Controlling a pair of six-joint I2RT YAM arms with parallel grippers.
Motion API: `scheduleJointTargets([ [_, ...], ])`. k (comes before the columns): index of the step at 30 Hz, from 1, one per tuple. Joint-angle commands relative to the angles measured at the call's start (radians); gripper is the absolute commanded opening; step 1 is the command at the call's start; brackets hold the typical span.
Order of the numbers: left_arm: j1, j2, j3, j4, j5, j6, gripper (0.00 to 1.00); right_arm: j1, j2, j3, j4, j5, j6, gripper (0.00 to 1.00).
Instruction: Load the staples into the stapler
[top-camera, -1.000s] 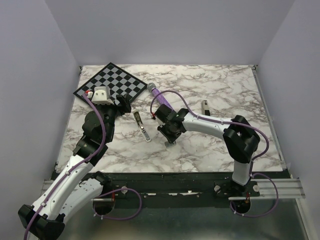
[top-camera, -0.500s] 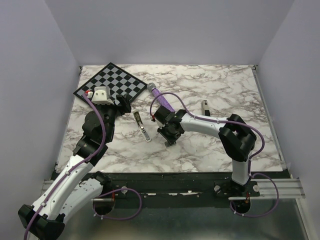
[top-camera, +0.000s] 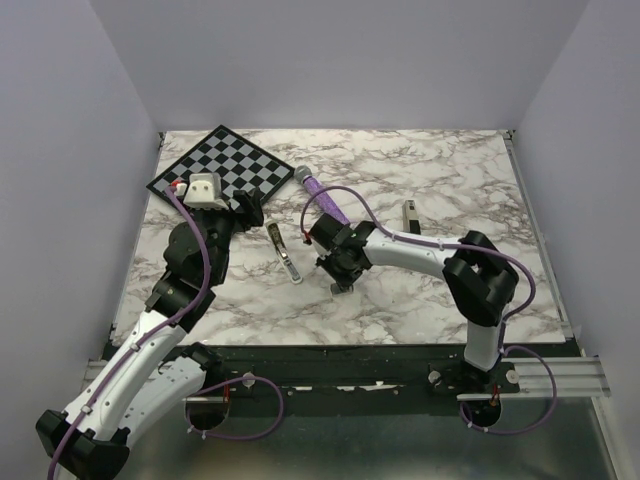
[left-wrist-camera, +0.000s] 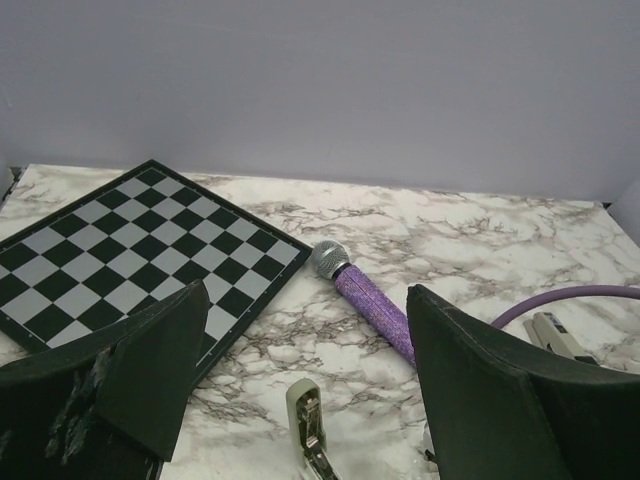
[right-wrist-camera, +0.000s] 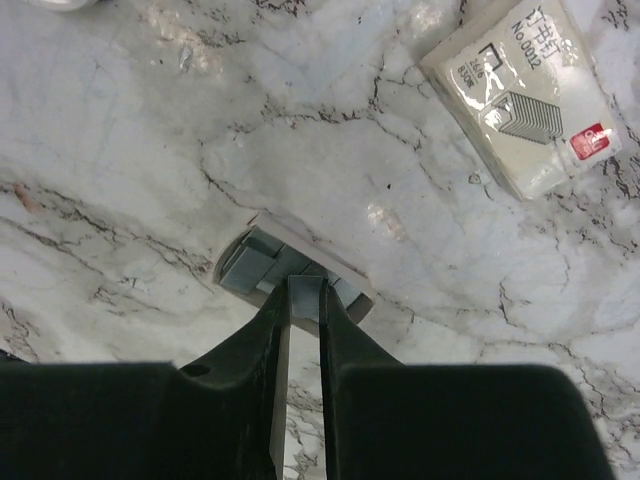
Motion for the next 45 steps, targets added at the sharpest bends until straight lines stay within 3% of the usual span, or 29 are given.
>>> scheduleJointTargets([
  [1,0.006,-0.023,-0.004,0.016,0.056,-0.023,0.88,0.011,-0.101,-0.039,0.045,0.010,0.000,0.19],
  [9,0.006,-0.048,0.009,-0.023,0.159,-0.127,0.88,0.009,-0.273,-0.118,0.180,0.024,-0.001,0.18],
  [16,0.006,-0.062,-0.012,-0.063,0.358,-0.352,0.89,0.011,-0.495,-0.295,0.525,-0.010,-0.027,0.18],
  [21,0.006,-0.043,-0.056,0.010,0.482,-0.576,0.99,0.011,-0.662,-0.418,0.752,-0.024,-0.052,0.18],
  [28,0.005,0.055,-0.067,0.153,0.656,-0.825,0.99,0.009,-0.816,-0.583,1.070,-0.061,-0.064,0.20],
  [35,-0.011,0.173,-0.069,0.288,0.757,-1.033,0.99,0.009,-0.862,-0.626,1.231,-0.084,-0.073,0.21],
  [45,-0.041,0.250,-0.053,0.325,0.811,-1.156,0.92,0.011,-0.833,-0.614,1.311,-0.097,-0.110,0.21],
])
